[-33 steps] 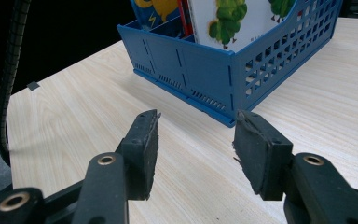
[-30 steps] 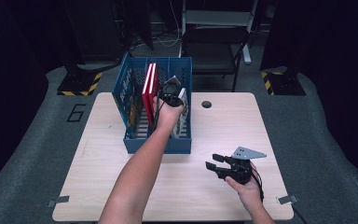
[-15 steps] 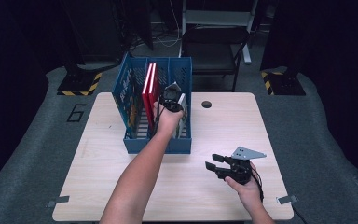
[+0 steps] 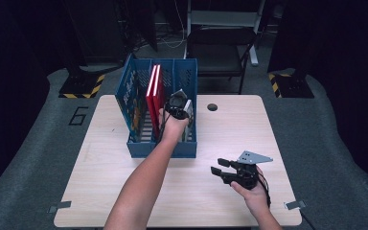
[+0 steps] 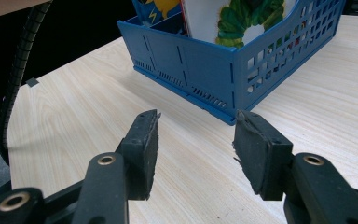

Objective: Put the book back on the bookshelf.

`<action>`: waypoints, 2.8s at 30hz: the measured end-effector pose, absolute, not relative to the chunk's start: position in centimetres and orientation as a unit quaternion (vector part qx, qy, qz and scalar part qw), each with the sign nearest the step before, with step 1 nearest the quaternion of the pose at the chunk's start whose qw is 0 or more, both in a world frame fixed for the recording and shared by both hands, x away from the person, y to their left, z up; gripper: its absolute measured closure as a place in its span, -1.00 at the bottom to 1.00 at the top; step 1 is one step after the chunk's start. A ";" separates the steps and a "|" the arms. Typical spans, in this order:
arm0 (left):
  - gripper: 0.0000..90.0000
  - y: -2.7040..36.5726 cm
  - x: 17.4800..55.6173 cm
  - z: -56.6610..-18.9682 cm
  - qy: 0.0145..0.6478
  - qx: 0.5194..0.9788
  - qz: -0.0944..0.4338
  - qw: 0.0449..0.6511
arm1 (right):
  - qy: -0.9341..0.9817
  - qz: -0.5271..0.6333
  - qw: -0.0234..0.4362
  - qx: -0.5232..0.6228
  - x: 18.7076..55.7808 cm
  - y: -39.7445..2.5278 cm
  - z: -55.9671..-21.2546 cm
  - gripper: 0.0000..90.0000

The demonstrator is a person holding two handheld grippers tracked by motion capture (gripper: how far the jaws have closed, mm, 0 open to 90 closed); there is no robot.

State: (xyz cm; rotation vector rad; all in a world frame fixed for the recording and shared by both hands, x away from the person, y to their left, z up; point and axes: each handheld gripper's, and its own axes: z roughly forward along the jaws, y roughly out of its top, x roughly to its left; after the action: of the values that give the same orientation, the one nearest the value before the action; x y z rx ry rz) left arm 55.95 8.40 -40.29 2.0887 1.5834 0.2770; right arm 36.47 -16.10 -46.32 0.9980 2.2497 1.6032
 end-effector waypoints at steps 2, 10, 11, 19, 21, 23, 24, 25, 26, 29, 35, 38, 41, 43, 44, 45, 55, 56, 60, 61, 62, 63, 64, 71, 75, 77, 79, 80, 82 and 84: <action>0.70 8.4 55.9 -40.4 0.580 0.769 0.101 0.249 | 0.761 0.545 0.102 0.337 36.5 -16.0 -46.3 0.10; 0.68 8.8 55.7 -40.4 0.579 0.771 0.088 0.250 | 0.762 0.542 0.099 0.339 36.5 -16.0 -46.4 0.10; 0.67 8.8 55.6 -40.3 0.578 0.771 0.087 0.253 | 0.763 0.542 0.100 0.338 36.5 -16.0 -46.4 0.10; 0.61 9.3 54.6 -39.3 0.561 0.782 0.079 0.259 | 0.759 0.545 0.100 0.341 36.5 -16.1 -46.4 0.10; 0.59 9.4 54.3 -39.2 0.556 0.786 0.074 0.260 | 0.760 0.544 0.100 0.341 36.5 -16.1 -46.4 0.10; 0.58 9.5 54.1 -39.0 0.554 0.788 0.075 0.259 | 0.761 0.542 0.101 0.341 36.5 -16.0 -46.4 0.09; 0.59 9.5 54.0 -38.9 0.551 0.790 0.076 0.259 | 0.761 0.542 0.100 0.342 36.5 -16.0 -46.4 0.09; 0.59 9.5 53.9 -38.8 0.551 0.790 0.075 0.259 | 0.761 0.542 0.101 0.342 36.5 -16.0 -46.4 0.09; 0.59 9.5 53.8 -38.8 0.549 0.791 0.075 0.259 | 0.761 0.542 0.100 0.342 36.5 -16.0 -46.4 0.09; 0.58 9.7 53.6 -38.7 0.544 0.794 0.073 0.260 | 0.760 0.542 0.100 0.344 36.5 -16.0 -46.4 0.09; 0.58 9.9 53.1 -38.8 0.548 0.789 0.070 0.267 | 0.760 0.543 0.098 0.344 36.5 -16.0 -46.4 0.09; 0.57 9.9 52.8 -38.8 0.549 0.791 0.070 0.262 | 0.760 0.542 0.098 0.344 36.5 -16.0 -46.4 0.09; 0.56 10.0 52.6 -38.8 0.547 0.792 0.068 0.261 | 0.760 0.541 0.098 0.346 36.5 -16.0 -46.5 0.09; 0.55 10.0 52.4 -38.8 0.545 0.795 0.068 0.258 | 0.760 0.541 0.098 0.346 36.5 -16.0 -46.5 0.09; 0.55 10.1 52.4 -38.9 0.544 0.794 0.069 0.261 | 0.759 0.542 0.098 0.346 36.5 -16.0 -46.5 0.09; 0.55 10.1 52.3 -38.9 0.545 0.794 0.069 0.262 | 0.760 0.542 0.098 0.346 36.5 -16.0 -46.5 0.09; 0.56 10.3 51.7 -39.2 0.542 0.794 0.070 0.265 | 0.760 0.543 0.099 0.344 36.5 -15.9 -46.5 0.09; 0.57 10.3 51.6 -39.2 0.543 0.794 0.070 0.265 | 0.760 0.543 0.099 0.344 36.5 -15.9 -46.5 0.09; 0.60 10.2 51.5 -39.2 0.546 0.792 0.074 0.263 | 0.760 0.542 0.100 0.345 36.5 -15.9 -46.5 0.09; 0.60 10.2 51.5 -39.2 0.547 0.791 0.076 0.264 | 0.760 0.542 0.100 0.345 36.4 -15.9 -46.5 0.09; 0.61 10.1 51.5 -39.2 0.547 0.791 0.078 0.264 | 0.759 0.543 0.099 0.345 36.5 -15.9 -46.5 0.09; 0.62 10.1 51.5 -39.2 0.548 0.790 0.079 0.263 | 0.760 0.542 0.100 0.345 36.5 -15.9 -46.5 0.09; 0.62 10.1 51.5 -39.2 0.549 0.790 0.082 0.262 | 0.760 0.542 0.100 0.345 36.5 -15.9 -46.5 0.09; 0.68 10.4 51.7 -39.0 0.568 0.778 0.091 0.253 | 0.760 0.541 0.099 0.345 36.5 -15.9 -46.5 0.09; 0.68 10.5 51.8 -39.0 0.576 0.772 0.090 0.255 | 0.760 0.542 0.100 0.345 36.5 -15.9 -46.5 0.09; 0.68 10.6 51.8 -38.9 0.578 0.767 0.094 0.262 | 0.760 0.542 0.099 0.345 36.5 -15.9 -46.5 0.09; 0.69 10.5 52.0 -38.8 0.578 0.768 0.095 0.260 | 0.760 0.541 0.098 0.347 36.4 -15.9 -46.5 0.09; 0.69 10.4 52.0 -38.7 0.579 0.766 0.095 0.262 | 0.760 0.541 0.098 0.347 36.4 -15.9 -46.5 0.09; 0.69 10.4 52.2 -38.6 0.582 0.763 0.093 0.264 | 0.761 0.540 0.098 0.347 36.4 -15.9 -46.5 0.09; 0.69 10.4 52.5 -38.4 0.586 0.760 0.091 0.267 | 0.761 0.541 0.099 0.346 36.5 -16.0 -46.5 0.09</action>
State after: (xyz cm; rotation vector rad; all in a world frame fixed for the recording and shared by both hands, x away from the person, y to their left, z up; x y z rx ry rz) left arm 52.53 10.43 -38.36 2.0505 1.5802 0.2465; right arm 36.46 -15.97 -46.48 1.0233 2.2499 1.5989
